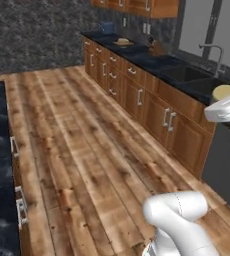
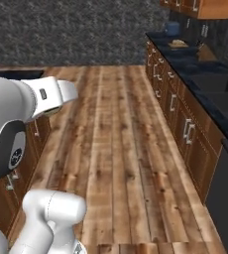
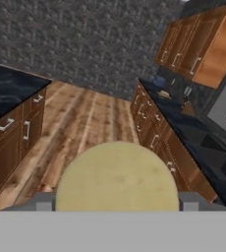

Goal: Retrieve the sausage and cheese from the fridge and place them on the cutting board on the counter.

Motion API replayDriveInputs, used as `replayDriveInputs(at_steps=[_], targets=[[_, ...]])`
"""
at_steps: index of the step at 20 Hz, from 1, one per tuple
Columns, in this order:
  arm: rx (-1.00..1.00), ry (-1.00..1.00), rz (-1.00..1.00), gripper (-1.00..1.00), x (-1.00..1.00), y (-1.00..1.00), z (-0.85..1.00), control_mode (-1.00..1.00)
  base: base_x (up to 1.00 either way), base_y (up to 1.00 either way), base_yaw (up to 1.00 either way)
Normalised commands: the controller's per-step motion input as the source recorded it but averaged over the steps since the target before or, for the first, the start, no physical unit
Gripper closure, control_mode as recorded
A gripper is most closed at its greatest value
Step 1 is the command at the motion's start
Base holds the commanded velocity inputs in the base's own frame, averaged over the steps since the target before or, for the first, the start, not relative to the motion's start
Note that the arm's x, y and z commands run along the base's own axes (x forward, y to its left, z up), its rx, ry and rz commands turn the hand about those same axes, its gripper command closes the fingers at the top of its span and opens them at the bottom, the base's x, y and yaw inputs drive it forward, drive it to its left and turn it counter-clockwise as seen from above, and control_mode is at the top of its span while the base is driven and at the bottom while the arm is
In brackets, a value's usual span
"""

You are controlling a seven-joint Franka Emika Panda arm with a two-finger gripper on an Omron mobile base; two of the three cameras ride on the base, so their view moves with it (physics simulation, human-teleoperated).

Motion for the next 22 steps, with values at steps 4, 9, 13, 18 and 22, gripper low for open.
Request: replayDriveInputs(at_steps=[4,9,13,18,22], targets=[[0.0,0.0,0.0,1.0,0.0,0.0,0.0,1.0,1.0,0.08,-0.03],[0.0,0.0,0.0,1.0,0.0,0.0,0.0,1.0,1.0,0.4,-0.03],[0.0,0.0,0.0,1.0,0.0,0.0,0.0,1.0,1.0,0.42,-0.01],[0.0,0.0,0.0,1.0,0.0,0.0,0.0,1.0,1.0,0.24,-0.02],[0.0,0.0,0.0,1.0,0.0,0.0,0.0,1.0,1.0,0.34,0.0]])
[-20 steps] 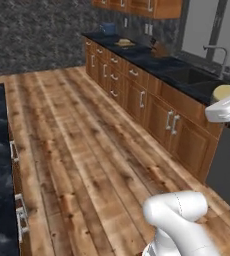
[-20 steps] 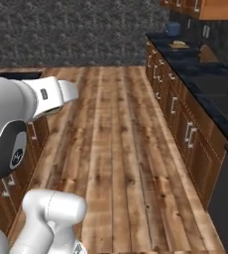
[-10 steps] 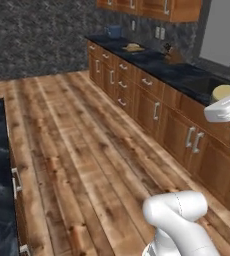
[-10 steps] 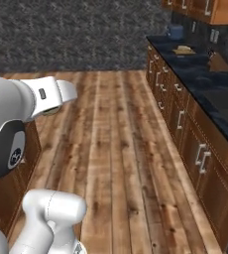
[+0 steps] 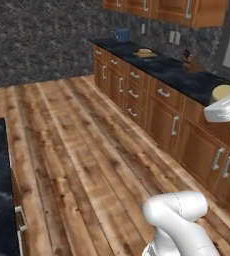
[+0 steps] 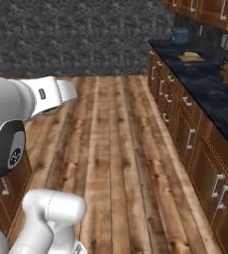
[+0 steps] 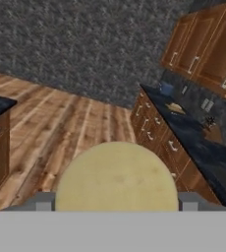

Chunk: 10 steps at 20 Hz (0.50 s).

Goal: Retrieve the sausage and cheese from the fridge and place them on the cutting board on the counter.

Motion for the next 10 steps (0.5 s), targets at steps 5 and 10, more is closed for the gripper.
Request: replayDriveInputs(at_steps=[5,10], targets=[[0.0,0.0,0.0,1.0,0.0,0.0,0.0,1.0,1.0,0.19,0.0],[0.0,0.0,0.0,1.0,0.0,0.0,0.0,1.0,1.0,0.1,-0.01]])
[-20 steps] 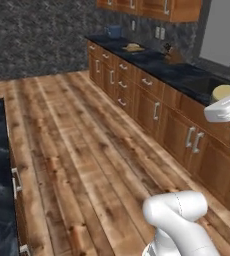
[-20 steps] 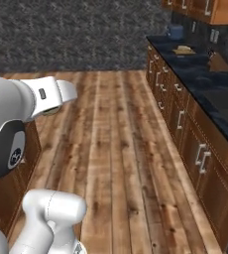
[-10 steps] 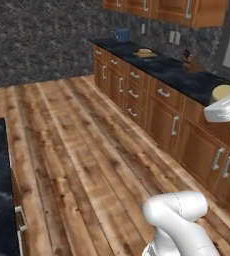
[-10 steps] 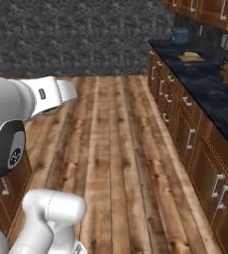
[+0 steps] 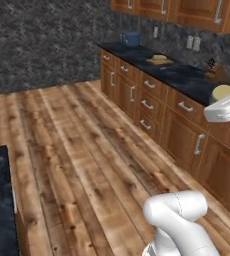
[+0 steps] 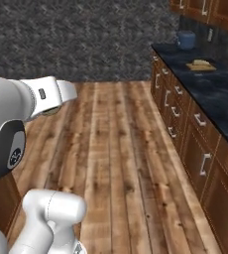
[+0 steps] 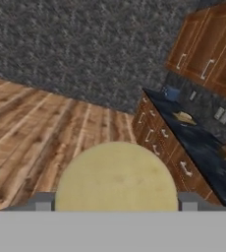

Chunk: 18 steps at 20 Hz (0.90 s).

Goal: Retrieve the sausage and cheese from the fridge and place them on the cutting board on the counter.

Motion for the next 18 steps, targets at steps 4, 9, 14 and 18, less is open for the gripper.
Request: replayDriveInputs(at_steps=[4,9,14,18], targets=[[0.0,0.0,0.0,1.0,0.0,0.0,0.0,1.0,1.0,0.04,0.0],[0.0,0.0,0.0,1.0,0.0,0.0,0.0,1.0,1.0,0.14,-0.01],[0.0,0.0,0.0,1.0,0.0,0.0,0.0,1.0,1.0,0.29,-0.16],[0.0,0.0,0.0,1.0,0.0,0.0,0.0,1.0,1.0,0.4,-0.43]])
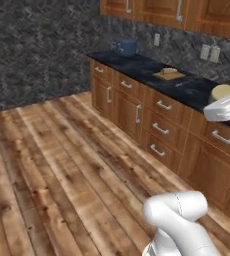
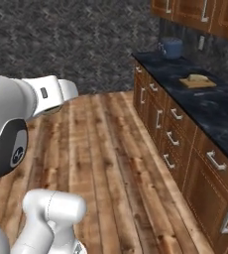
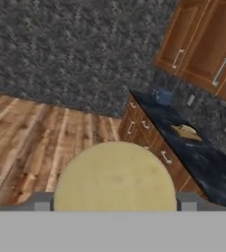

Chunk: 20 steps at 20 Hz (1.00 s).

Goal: Retrieve the sausage and cheese from the fridge and place them on the cutting board on the counter.

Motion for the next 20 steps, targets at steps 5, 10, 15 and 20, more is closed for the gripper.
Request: replayDriveInputs(at_steps=[5,10,15,20], targets=[[0.0,0.0,0.0,1.0,0.0,0.0,0.0,1.0,1.0,0.61,-0.4],[0.0,0.0,0.0,1.0,0.0,0.0,0.0,1.0,1.0,0.84,-0.34],[0.0,0.0,0.0,1.0,0.0,0.0,0.0,1.0,1.0,0.81,-0.31],[0.0,0.0,0.0,1.0,0.0,0.0,0.0,1.0,1.0,0.74,-0.29]])
